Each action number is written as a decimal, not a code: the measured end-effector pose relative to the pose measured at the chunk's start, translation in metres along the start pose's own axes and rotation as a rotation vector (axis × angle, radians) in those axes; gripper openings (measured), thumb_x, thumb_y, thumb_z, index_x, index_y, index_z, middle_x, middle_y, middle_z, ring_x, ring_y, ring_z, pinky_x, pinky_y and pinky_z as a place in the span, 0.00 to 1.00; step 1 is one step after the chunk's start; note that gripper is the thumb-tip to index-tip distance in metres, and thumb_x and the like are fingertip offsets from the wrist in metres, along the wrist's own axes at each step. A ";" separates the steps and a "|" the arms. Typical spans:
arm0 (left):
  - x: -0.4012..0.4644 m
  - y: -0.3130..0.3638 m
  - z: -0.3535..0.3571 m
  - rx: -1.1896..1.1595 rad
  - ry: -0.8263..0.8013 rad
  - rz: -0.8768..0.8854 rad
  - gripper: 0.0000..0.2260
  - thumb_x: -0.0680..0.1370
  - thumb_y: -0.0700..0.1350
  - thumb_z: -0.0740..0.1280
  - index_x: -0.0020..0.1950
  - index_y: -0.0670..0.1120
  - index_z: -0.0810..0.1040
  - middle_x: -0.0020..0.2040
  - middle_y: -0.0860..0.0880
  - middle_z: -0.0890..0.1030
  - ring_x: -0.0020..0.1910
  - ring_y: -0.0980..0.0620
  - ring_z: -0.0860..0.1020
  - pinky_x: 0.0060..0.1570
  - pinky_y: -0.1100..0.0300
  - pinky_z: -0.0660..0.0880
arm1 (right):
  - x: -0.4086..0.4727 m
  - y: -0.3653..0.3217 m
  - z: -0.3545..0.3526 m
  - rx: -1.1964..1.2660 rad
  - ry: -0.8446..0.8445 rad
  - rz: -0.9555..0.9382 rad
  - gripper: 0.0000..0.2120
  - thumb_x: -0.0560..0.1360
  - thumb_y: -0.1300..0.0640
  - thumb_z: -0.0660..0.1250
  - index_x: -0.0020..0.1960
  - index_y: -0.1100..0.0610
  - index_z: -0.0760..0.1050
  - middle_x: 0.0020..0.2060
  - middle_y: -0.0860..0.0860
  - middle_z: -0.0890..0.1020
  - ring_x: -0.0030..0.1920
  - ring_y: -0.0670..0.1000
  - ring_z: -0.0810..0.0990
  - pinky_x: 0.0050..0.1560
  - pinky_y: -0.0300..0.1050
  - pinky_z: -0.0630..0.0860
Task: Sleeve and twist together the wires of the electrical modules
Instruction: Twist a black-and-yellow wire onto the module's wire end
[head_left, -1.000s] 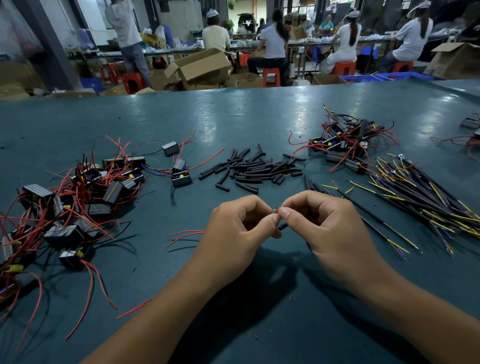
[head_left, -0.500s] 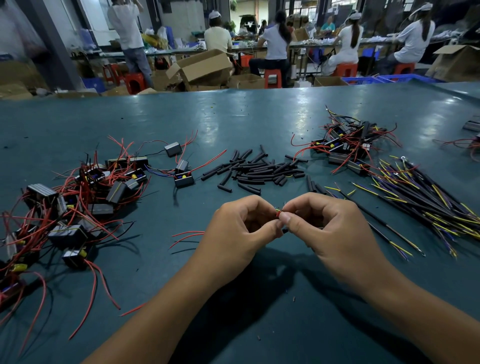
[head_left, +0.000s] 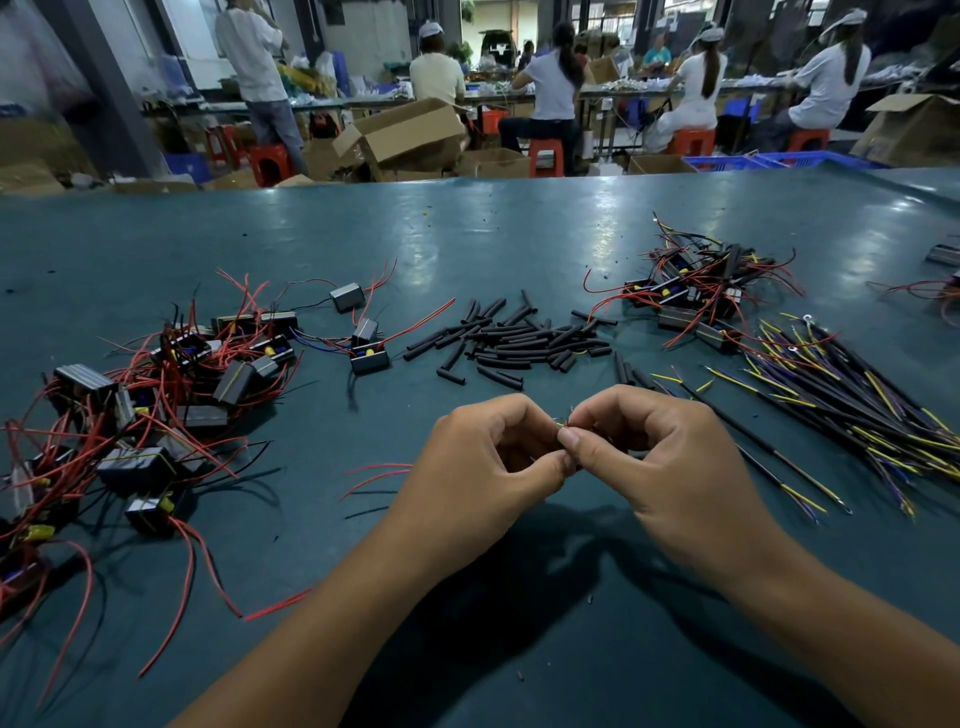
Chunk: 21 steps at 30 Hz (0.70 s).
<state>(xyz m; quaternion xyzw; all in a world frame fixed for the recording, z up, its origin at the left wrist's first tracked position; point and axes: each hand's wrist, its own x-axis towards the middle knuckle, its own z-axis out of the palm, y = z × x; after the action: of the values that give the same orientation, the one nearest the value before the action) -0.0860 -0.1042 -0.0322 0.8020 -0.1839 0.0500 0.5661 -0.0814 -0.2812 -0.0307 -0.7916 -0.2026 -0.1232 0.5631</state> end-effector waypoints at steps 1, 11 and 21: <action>-0.001 0.003 -0.001 0.033 0.031 0.026 0.02 0.75 0.44 0.73 0.45 0.48 0.81 0.38 0.53 0.84 0.33 0.49 0.80 0.33 0.50 0.77 | 0.000 0.000 -0.001 -0.014 0.001 -0.011 0.05 0.74 0.59 0.74 0.40 0.53 0.81 0.32 0.53 0.82 0.35 0.59 0.78 0.38 0.56 0.76; -0.001 0.018 -0.009 0.424 0.161 0.295 0.06 0.78 0.46 0.69 0.42 0.49 0.80 0.34 0.60 0.73 0.32 0.64 0.72 0.34 0.73 0.62 | -0.003 -0.007 -0.002 -0.208 -0.020 -0.173 0.04 0.72 0.58 0.69 0.42 0.50 0.81 0.34 0.45 0.81 0.34 0.47 0.78 0.35 0.38 0.73; -0.004 0.026 -0.009 0.141 0.133 -0.035 0.10 0.75 0.38 0.70 0.34 0.44 0.79 0.21 0.57 0.72 0.20 0.61 0.68 0.23 0.72 0.62 | -0.004 -0.009 0.002 -0.360 -0.015 -0.332 0.02 0.73 0.57 0.70 0.43 0.54 0.81 0.34 0.44 0.80 0.34 0.46 0.78 0.35 0.42 0.73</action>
<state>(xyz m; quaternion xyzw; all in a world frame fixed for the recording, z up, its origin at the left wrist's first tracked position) -0.0972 -0.1026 -0.0070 0.8377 -0.1281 0.1061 0.5201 -0.0895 -0.2774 -0.0255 -0.8360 -0.3091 -0.2422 0.3833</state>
